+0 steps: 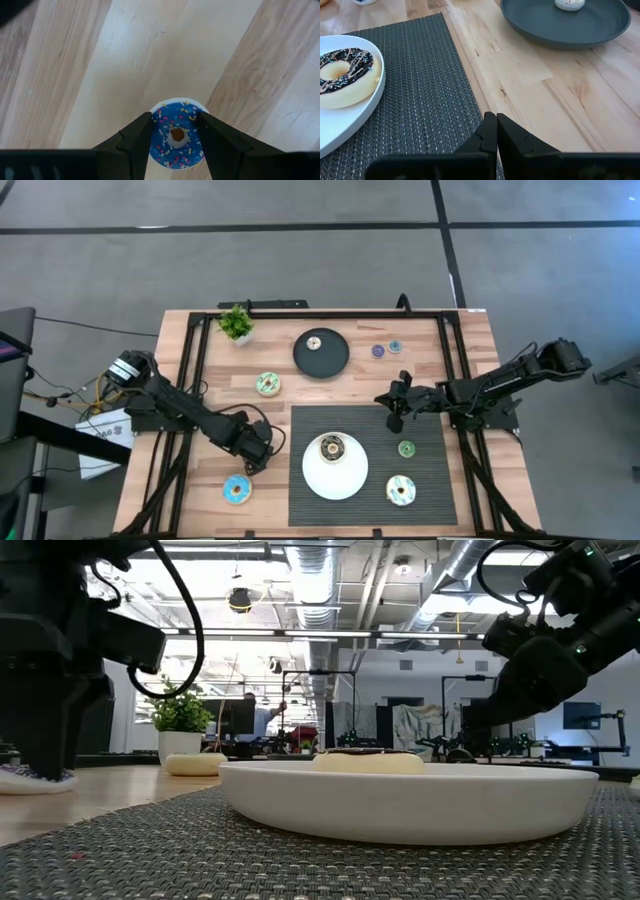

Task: Pick & Place donuts
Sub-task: Put the small blue donut on the black plate

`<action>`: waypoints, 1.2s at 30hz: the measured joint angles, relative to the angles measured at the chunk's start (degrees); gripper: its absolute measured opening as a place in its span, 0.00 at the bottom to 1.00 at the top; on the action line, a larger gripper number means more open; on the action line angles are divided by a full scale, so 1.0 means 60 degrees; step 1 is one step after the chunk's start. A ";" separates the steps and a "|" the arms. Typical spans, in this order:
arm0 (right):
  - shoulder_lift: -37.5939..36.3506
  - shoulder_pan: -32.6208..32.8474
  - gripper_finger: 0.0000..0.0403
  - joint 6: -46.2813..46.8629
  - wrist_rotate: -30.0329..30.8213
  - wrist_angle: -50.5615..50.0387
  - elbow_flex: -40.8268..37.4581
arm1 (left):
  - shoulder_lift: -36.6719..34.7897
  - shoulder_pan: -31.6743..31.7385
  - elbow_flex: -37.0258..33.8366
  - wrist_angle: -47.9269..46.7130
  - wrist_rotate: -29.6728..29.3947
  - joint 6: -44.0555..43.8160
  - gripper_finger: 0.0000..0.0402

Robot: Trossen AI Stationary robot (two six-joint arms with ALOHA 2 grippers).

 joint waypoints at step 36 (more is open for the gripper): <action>0.0000 0.0000 0.00 0.0007 0.0003 -0.0004 0.0004 | 0.0007 0.0259 0.0277 -0.0293 0.0550 0.0010 0.78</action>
